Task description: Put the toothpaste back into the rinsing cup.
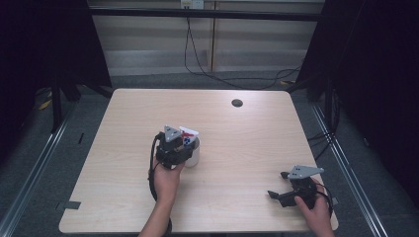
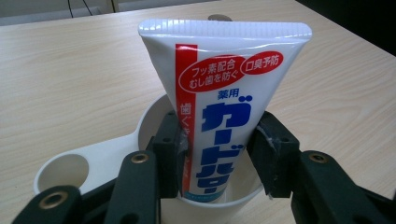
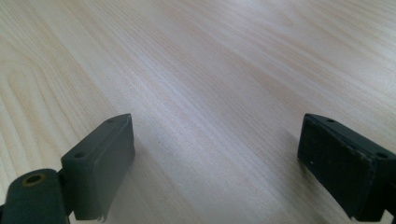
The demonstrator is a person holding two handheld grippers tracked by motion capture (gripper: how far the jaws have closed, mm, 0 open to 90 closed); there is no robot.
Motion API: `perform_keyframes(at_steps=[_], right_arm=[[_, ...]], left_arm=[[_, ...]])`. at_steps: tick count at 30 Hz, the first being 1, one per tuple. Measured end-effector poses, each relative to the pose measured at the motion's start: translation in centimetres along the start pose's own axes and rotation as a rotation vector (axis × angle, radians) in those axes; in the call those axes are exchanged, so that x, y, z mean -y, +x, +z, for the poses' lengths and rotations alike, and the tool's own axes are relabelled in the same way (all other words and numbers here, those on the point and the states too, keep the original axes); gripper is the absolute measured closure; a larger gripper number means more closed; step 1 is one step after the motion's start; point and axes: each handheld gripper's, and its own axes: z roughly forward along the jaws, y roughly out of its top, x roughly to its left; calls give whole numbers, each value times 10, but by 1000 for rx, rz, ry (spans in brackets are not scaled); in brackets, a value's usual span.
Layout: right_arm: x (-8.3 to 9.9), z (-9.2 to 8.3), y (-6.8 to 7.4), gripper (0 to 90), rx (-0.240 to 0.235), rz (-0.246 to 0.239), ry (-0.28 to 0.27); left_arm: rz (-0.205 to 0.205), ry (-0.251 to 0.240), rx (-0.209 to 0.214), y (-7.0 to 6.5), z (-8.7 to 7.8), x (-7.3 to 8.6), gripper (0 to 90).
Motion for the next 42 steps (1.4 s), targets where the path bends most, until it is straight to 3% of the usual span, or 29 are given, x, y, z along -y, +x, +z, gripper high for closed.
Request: perform_keyframes(at_steps=[19,29,42], right_arm=[[0,0,0,106,0,2,0],[0,0,0,105,-1,1,0],[0,0,0,105,-1,1,0]], left_arm=[[2,10,19,1,-4,3,565],[-2,13,31,2,-4,1,480],[5,8,31,1,-3,-6,485]])
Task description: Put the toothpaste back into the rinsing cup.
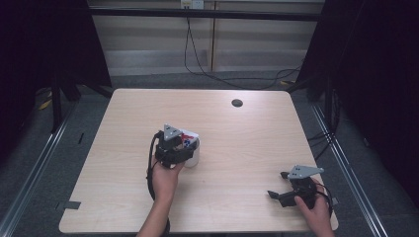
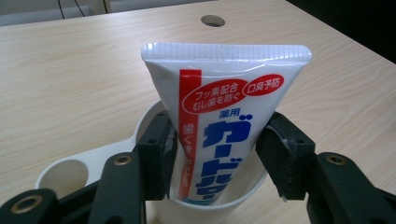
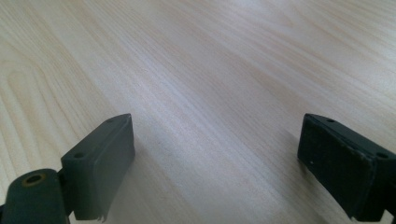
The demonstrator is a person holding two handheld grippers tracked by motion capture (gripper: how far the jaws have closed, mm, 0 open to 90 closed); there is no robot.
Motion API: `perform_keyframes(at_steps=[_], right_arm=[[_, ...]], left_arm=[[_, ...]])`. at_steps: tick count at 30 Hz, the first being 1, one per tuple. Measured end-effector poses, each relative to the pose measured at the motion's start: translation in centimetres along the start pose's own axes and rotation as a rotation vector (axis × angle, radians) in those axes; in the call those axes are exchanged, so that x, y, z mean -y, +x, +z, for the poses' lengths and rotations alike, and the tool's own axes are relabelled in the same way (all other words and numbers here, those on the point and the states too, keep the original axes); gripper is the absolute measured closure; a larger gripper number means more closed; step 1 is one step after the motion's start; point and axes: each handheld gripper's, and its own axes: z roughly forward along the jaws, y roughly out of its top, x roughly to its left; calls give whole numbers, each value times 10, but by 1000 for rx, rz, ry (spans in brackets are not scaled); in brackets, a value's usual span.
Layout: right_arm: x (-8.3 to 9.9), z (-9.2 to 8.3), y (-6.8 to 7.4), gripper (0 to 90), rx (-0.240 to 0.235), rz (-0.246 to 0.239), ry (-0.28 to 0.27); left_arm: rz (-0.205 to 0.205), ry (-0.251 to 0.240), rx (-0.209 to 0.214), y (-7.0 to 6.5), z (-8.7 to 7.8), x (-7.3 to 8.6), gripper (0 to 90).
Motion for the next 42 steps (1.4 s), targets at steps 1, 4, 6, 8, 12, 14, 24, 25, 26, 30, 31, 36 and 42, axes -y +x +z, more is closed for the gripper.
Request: perform_keyframes(at_steps=[1,4,6,8,12,14,24,25,26,30,31,36,42], right_arm=[[0,0,0,105,0,0,0],[0,0,0,106,0,0,0],[0,0,0,105,0,0,0],[0,0,0,105,0,0,0],[0,0,0,105,0,0,0],[0,0,0,105,0,-1,0],[0,0,0,106,-1,-2,0],[0,0,0,106,-1,-2,0],[0,0,0,106,-1,-2,0],[0,0,0,105,-1,-2,0],[0,0,0,105,-1,-2,0],[0,0,0,105,-1,-2,0],[0,0,0,106,-2,-2,0]], left_arm=[[-1,-1,-2,0,0,0,484],[9,1,-14,-1,0,-1,486],[6,1,-10,-1,1,-1,484],[5,1,-11,-1,1,-2,480],[10,0,-9,-1,0,-2,468],[19,0,-10,-2,0,-3,464],[21,-4,-15,-3,0,-4,444],[23,-7,-15,-4,0,-5,438],[20,-8,-14,-4,0,-5,435],[22,-13,-16,-4,-1,-6,423],[22,-16,-16,-4,-1,-6,415],[26,-17,-16,-3,-1,-7,379],[20,-20,-16,-2,0,-7,306]])
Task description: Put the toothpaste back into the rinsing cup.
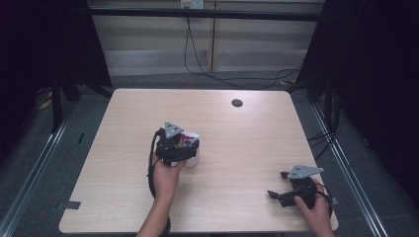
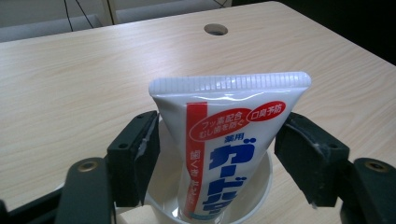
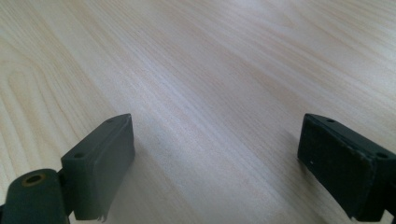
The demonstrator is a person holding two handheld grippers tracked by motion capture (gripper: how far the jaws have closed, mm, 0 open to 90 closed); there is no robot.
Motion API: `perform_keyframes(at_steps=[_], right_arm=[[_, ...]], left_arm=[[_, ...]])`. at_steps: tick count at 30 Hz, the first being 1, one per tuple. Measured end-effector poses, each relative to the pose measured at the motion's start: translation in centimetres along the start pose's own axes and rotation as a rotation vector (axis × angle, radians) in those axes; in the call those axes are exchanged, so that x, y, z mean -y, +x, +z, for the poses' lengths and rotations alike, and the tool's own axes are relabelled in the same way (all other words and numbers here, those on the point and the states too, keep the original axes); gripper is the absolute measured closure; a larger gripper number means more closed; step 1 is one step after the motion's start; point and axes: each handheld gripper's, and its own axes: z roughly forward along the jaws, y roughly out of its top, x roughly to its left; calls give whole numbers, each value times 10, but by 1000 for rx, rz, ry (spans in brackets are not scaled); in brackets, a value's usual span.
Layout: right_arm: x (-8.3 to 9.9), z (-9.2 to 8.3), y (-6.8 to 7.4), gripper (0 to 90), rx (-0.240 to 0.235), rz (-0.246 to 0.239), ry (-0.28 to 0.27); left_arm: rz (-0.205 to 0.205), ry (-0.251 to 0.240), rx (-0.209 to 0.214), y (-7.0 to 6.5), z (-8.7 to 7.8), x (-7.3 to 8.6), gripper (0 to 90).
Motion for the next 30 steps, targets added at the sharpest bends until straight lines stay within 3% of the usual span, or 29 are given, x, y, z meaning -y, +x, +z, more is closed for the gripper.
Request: perform_keyframes(at_steps=[17,30], right_arm=[[0,0,0,105,0,0,0],[0,0,0,106,0,0,0]], left_arm=[[13,8,-6,3,-3,-1,163],[17,23,-1,7,-7,-1,145]])
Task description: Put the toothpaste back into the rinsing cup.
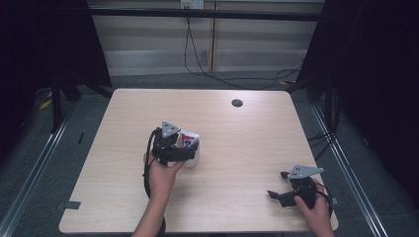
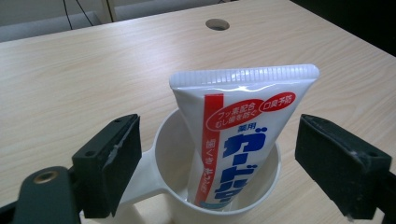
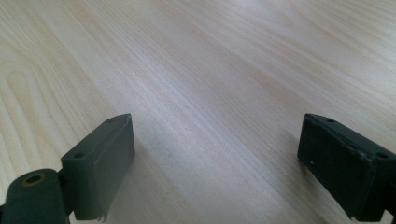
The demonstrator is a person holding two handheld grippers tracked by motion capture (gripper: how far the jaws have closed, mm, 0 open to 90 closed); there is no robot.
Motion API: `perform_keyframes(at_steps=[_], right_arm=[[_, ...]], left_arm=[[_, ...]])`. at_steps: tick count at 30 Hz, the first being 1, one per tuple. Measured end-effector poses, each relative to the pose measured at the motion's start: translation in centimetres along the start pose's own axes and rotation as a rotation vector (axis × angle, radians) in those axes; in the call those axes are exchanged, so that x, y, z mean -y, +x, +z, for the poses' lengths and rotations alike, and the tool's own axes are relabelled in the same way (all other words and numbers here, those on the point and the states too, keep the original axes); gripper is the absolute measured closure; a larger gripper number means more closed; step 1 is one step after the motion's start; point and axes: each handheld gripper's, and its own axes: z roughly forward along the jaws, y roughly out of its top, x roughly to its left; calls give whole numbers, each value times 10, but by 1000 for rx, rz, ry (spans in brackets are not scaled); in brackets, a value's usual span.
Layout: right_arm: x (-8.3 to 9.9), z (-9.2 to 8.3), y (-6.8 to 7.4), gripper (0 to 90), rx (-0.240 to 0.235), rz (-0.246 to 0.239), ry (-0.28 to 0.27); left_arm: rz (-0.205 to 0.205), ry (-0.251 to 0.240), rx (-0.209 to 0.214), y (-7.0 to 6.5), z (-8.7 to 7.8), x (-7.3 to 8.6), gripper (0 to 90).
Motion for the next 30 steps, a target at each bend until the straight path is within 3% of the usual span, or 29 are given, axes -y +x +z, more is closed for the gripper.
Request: perform_keyframes(at_steps=[19,30], right_arm=[[0,0,0,105,0,0,0],[0,0,0,105,0,-1,0]], left_arm=[[22,14,28,10,-13,0,118],[26,26,17,23,-25,7,116]])
